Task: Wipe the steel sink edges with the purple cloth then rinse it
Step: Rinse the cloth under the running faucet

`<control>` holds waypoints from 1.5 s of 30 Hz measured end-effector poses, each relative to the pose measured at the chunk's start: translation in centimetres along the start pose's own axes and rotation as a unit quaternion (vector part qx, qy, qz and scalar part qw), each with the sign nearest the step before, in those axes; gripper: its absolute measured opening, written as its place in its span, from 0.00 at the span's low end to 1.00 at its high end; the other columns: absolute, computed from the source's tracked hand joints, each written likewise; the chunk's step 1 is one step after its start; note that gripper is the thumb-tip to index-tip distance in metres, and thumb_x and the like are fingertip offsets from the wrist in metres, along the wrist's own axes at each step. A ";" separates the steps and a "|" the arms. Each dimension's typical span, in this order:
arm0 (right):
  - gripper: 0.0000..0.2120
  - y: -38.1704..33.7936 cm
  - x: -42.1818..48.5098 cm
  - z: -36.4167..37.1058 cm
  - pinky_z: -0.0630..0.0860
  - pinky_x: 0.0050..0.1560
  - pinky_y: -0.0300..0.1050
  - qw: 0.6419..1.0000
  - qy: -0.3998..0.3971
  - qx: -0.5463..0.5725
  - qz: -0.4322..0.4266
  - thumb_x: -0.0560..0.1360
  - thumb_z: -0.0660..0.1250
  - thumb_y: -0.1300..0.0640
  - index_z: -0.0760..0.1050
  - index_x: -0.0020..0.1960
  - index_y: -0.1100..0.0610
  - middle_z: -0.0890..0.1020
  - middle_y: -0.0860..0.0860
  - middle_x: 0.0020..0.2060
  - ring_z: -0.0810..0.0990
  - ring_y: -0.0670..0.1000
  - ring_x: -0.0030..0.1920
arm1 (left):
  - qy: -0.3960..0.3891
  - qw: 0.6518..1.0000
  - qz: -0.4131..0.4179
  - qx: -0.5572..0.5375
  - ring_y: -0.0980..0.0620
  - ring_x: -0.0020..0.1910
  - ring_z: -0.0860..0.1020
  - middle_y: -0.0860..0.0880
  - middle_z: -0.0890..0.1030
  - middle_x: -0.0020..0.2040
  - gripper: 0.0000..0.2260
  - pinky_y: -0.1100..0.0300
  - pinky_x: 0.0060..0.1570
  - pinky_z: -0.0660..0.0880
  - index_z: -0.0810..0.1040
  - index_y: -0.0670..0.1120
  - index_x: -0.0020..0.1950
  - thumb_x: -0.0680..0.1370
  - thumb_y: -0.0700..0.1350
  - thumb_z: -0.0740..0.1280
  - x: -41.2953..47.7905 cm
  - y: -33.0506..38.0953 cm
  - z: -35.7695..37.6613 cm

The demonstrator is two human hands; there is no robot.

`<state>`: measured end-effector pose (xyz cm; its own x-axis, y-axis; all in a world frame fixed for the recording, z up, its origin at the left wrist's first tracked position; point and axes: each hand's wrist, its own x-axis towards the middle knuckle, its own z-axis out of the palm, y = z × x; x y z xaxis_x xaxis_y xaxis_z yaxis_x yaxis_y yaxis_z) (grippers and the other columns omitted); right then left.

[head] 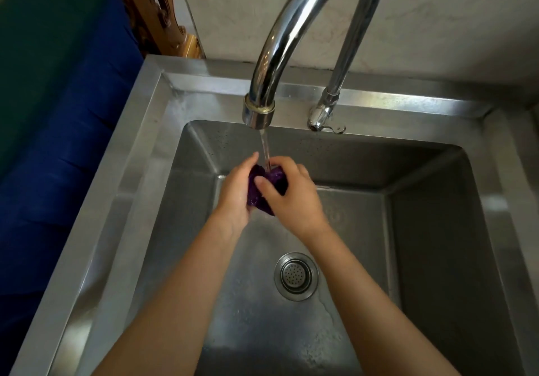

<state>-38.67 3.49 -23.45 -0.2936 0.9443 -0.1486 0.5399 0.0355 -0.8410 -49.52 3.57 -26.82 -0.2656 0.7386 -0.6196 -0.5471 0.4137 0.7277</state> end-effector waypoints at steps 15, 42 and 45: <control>0.19 0.8 5.2 -0.5 0.67 0.39 0.46 0.989 -0.025 -0.055 0.134 0.76 0.57 0.50 0.69 0.29 0.55 0.76 0.53 0.32 0.74 0.56 0.37 | 0.090 0.996 0.018 0.022 0.47 0.40 0.81 0.45 0.81 0.39 0.15 0.53 0.41 0.79 0.79 0.46 0.41 0.78 0.54 0.61 -1.2 -2.4 3.5; 0.16 0.2 6.0 -7.0 0.72 0.42 0.43 0.982 0.097 0.092 0.132 0.80 0.54 0.48 0.74 0.49 0.58 0.77 0.48 0.31 0.74 0.45 0.34 | -0.027 0.991 -0.092 -0.092 0.49 0.41 0.83 0.47 0.85 0.40 0.07 0.53 0.44 0.80 0.81 0.47 0.47 0.77 0.49 0.65 0.9 -4.2 0.1; 0.15 0.3 6.0 -6.9 0.72 0.43 0.44 0.984 0.104 0.084 0.116 0.81 0.53 0.50 0.74 0.47 0.58 0.76 0.49 0.29 0.73 0.45 0.32 | -0.002 0.991 -0.108 -0.084 0.50 0.38 0.84 0.48 0.85 0.39 0.10 0.56 0.38 0.80 0.80 0.46 0.51 0.76 0.51 0.66 1.2 -4.8 -0.3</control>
<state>-34.84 11.47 -20.99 0.0000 0.9677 -0.2521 0.4304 -0.2276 -0.8735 -47.47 2.30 -31.18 -0.1242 0.6444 -0.7545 -0.7158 0.4684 0.5179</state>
